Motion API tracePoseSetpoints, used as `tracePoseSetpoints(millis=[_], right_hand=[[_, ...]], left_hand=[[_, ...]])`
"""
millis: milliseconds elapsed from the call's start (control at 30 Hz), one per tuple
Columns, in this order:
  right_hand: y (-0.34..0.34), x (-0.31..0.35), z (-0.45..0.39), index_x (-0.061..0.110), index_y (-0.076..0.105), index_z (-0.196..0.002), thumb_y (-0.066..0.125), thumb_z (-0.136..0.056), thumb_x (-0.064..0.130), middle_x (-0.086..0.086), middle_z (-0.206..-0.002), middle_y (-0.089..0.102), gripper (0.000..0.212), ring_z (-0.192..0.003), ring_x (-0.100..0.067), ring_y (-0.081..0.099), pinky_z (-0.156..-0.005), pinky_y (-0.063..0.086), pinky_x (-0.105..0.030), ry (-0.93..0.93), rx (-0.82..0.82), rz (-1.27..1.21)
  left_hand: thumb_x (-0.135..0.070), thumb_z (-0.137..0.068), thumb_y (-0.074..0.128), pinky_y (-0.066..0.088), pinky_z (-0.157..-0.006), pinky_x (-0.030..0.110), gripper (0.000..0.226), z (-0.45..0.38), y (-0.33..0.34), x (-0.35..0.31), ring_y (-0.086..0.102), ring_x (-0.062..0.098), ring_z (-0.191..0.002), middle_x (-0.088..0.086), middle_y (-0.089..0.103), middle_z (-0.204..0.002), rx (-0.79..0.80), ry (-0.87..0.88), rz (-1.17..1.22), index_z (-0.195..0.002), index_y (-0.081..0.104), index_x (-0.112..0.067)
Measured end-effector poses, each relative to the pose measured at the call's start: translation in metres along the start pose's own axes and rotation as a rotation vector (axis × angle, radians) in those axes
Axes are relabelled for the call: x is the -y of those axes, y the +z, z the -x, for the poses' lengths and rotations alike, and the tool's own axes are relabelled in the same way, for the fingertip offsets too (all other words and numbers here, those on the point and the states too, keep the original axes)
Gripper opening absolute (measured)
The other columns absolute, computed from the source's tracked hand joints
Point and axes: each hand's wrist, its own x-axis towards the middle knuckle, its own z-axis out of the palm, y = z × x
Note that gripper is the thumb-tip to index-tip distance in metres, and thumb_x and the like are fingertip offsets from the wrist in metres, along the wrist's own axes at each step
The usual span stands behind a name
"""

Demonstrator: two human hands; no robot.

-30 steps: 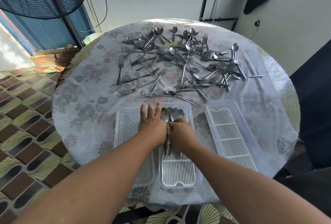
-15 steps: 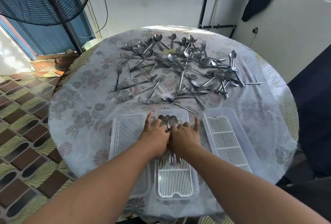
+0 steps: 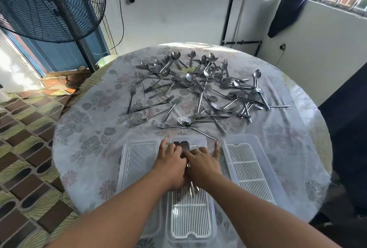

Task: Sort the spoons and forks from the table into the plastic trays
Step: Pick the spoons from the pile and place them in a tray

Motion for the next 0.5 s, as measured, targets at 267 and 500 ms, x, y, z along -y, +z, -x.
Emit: tracePoseSetpoints(millis=[267,500], right_hand=[[-0.004,0.002,-0.004,0.035,0.049,-0.141,0.053,-0.099,0.028,0.000,-0.132,0.057,0.043,-0.137,-0.025,0.045,-0.119,-0.011,-0.066,0.083,-0.077,-0.180],[-0.033,0.000,-0.014,0.024,0.067,-0.128,0.058,-0.097,0.026,-0.006,-0.119,0.066,0.033,-0.113,-0.029,0.058,-0.098,0.047,-0.043,0.253,-0.347,-0.524]], left_hand=[[-0.044,-0.095,0.047,-0.013,-0.118,0.058,0.042,-0.002,-0.013,0.010,0.034,0.028,-0.139,0.001,0.054,-0.133,-0.073,-0.043,0.180,-0.133,0.055,-0.028],[-0.037,-0.092,0.055,0.043,-0.097,0.039,0.020,-0.030,-0.044,0.018,0.065,0.026,-0.102,-0.002,0.072,-0.102,-0.303,-0.223,0.665,-0.106,0.065,-0.027]])
